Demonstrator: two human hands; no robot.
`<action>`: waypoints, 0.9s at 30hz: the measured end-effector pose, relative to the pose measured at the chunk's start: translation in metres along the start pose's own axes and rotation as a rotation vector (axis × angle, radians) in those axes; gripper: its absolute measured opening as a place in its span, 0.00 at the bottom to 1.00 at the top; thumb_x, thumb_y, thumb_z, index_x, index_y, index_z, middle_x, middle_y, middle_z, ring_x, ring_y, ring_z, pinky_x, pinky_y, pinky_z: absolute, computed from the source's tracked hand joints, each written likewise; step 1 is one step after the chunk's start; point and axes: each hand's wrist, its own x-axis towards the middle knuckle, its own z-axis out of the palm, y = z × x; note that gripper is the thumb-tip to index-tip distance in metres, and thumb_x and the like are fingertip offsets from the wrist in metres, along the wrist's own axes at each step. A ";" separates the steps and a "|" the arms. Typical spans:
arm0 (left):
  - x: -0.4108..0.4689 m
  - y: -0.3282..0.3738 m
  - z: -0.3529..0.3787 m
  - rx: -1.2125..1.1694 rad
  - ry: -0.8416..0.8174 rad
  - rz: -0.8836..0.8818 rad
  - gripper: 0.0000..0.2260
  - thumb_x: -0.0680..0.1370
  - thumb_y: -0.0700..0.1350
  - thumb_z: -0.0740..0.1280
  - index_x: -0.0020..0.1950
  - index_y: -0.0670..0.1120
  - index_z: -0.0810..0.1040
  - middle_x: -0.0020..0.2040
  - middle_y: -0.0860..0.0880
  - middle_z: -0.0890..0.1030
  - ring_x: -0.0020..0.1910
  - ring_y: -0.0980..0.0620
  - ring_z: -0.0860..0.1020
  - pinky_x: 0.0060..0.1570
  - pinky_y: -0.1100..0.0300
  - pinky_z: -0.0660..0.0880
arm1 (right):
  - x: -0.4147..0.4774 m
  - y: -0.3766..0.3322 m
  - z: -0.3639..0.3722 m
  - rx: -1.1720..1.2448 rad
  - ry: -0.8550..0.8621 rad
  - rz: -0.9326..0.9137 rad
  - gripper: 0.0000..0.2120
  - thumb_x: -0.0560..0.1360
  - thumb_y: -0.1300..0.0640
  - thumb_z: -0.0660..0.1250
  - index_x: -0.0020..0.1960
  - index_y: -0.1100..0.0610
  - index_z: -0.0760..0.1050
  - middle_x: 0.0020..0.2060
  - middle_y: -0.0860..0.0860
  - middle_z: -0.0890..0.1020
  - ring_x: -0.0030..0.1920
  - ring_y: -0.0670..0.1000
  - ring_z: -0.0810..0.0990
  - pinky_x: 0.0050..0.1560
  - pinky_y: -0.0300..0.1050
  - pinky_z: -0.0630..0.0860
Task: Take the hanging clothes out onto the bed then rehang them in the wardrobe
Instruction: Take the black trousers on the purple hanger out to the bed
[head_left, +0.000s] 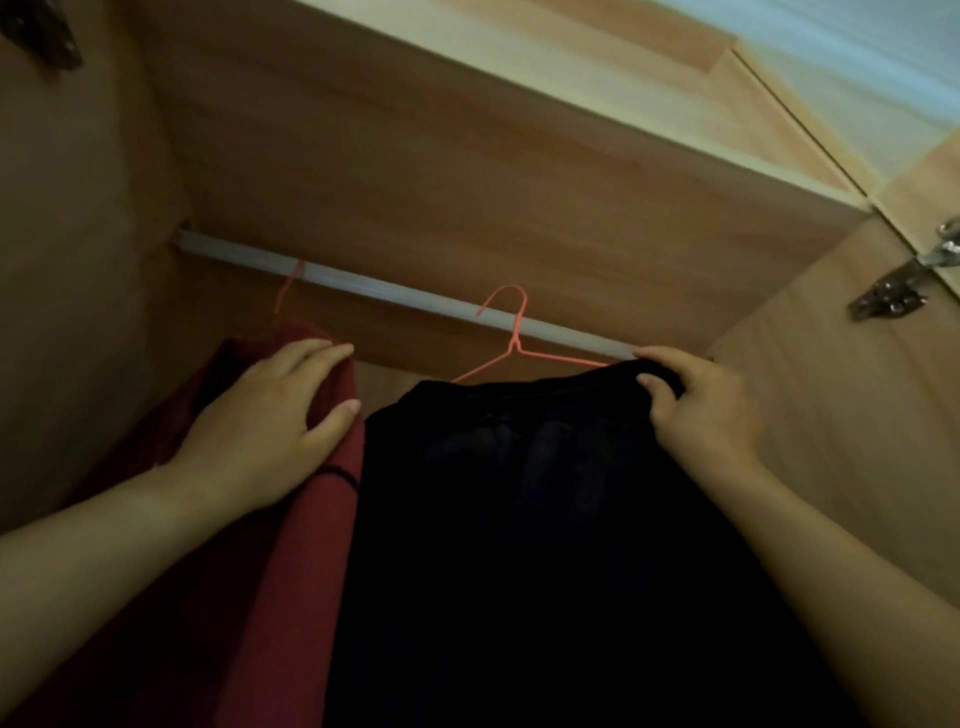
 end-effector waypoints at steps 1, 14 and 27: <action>-0.007 0.008 0.003 0.019 0.004 -0.001 0.25 0.78 0.54 0.61 0.73 0.50 0.64 0.74 0.51 0.63 0.71 0.48 0.63 0.66 0.54 0.62 | -0.008 0.007 -0.009 0.022 0.005 -0.007 0.13 0.74 0.55 0.67 0.57 0.45 0.79 0.52 0.49 0.83 0.52 0.55 0.80 0.52 0.48 0.77; -0.073 0.098 0.051 -0.031 -0.096 0.234 0.25 0.74 0.57 0.56 0.68 0.49 0.71 0.66 0.47 0.74 0.65 0.45 0.72 0.67 0.44 0.62 | -0.118 0.007 -0.151 0.020 0.005 -0.059 0.13 0.73 0.61 0.69 0.54 0.47 0.80 0.45 0.41 0.81 0.43 0.31 0.75 0.46 0.22 0.67; -0.099 0.165 0.028 -0.472 -0.122 0.235 0.25 0.75 0.64 0.47 0.71 0.59 0.62 0.60 0.44 0.70 0.55 0.40 0.74 0.49 0.48 0.72 | -0.153 -0.055 -0.298 -0.209 0.106 0.050 0.11 0.74 0.52 0.67 0.52 0.38 0.78 0.42 0.28 0.78 0.41 0.36 0.77 0.44 0.34 0.73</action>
